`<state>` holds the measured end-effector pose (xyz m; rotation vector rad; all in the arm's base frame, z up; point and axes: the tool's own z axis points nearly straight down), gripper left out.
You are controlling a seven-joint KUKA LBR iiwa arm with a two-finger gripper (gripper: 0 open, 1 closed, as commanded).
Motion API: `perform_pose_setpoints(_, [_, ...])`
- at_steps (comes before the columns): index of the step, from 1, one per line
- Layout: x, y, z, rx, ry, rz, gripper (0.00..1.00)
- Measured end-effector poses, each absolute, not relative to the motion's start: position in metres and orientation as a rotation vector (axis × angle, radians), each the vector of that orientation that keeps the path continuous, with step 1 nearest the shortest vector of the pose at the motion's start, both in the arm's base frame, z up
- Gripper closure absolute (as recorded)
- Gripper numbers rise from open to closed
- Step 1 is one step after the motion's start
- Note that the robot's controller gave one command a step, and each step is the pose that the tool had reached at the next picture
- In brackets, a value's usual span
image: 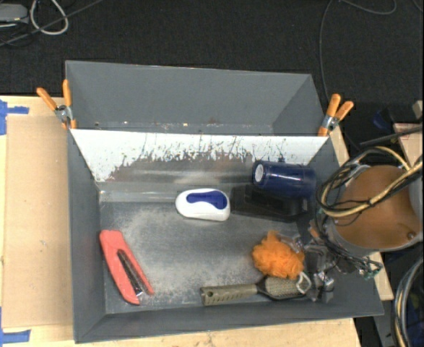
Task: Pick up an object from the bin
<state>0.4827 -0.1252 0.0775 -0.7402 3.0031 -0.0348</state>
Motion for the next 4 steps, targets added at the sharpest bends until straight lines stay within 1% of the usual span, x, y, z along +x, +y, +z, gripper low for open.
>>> perform_pose_setpoints(1, [0.478, -0.110, 0.075, -0.516, 3.054, -0.033, 1.00])
perform_pose_setpoints(2, [0.478, -0.110, 0.075, -0.517, 3.053, -0.033, 1.00])
perform_pose_setpoints(3, [0.475, -0.108, 0.092, -0.519, 3.062, -0.026, 1.00])
perform_pose_setpoints(4, [0.477, -0.108, 0.121, -0.518, 3.055, -0.029, 1.00])
